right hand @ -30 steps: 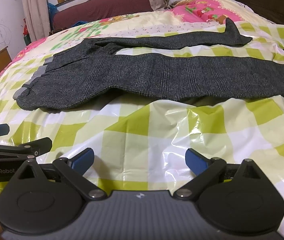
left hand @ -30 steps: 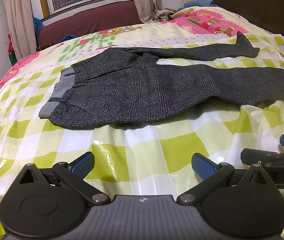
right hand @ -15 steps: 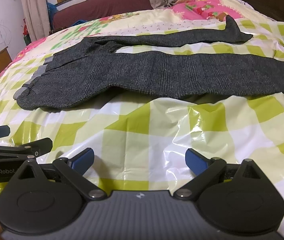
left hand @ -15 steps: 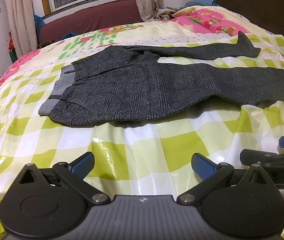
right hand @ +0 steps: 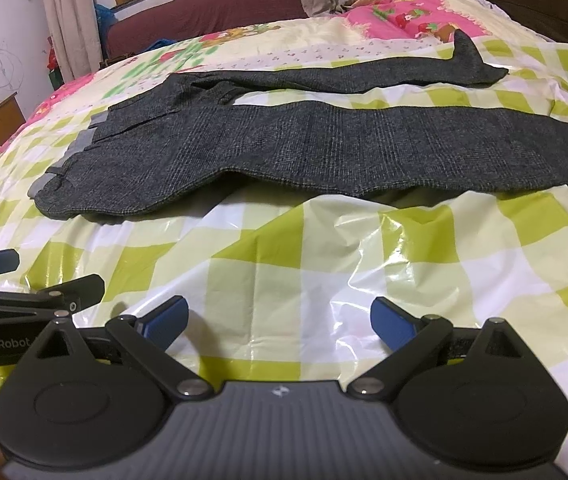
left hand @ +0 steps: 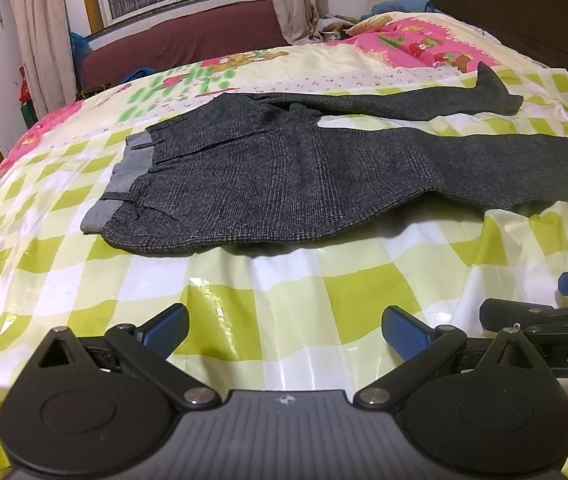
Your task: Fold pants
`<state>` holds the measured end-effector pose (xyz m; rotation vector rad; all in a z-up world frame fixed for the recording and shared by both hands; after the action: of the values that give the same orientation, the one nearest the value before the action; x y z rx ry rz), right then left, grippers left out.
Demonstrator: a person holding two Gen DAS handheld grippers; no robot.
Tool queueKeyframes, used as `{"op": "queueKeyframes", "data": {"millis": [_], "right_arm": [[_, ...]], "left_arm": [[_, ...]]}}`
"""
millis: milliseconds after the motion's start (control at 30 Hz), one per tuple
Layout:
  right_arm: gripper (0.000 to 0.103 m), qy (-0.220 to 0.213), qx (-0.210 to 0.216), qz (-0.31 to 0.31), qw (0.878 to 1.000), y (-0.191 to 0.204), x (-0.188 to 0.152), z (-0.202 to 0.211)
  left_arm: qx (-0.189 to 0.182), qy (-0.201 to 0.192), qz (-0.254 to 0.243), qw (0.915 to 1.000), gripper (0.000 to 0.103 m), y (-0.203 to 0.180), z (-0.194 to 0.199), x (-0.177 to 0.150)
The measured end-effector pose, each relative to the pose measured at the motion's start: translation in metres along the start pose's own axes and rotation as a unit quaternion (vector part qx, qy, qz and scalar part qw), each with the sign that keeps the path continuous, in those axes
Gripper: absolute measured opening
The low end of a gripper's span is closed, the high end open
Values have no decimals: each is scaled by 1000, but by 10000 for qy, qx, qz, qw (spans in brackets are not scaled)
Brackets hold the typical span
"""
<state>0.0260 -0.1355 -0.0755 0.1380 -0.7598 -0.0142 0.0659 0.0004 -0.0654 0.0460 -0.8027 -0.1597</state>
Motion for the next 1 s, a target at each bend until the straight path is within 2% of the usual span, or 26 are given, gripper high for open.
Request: {"op": "queueKeyframes", "data": {"millis": [333,433,600,800,1000], "right_arm": [[95,-35,142,19,9999,-1,2,3],[94,-19,189,111,9998,1,2,3],[92,-287,242,116,9992,1,10,14],[92,-445,315,252,9982,9,25,13],[92,-485,621,793,9937,52,50,-7]], "left_arm": [[199,-143,-162,9996,103,-3,9,5],[420,-217,-502,9976,103,-6,15,8],[574,-229,-1042,9926,103,-16,19,18],[375,-204,-1046,9936,103,-13,9,27],[358,-165,-743,9965,103,25,-5,35]]}}
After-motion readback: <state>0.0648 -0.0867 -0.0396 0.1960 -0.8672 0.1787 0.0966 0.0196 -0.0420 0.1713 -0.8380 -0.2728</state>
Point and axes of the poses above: each gripper's, at about its wrist camera, not at the fingertips, and z roughly against the way its jaws point, y to its left, x to its top, the point moved 9 cm from there along -z, roughly the way its jaws point
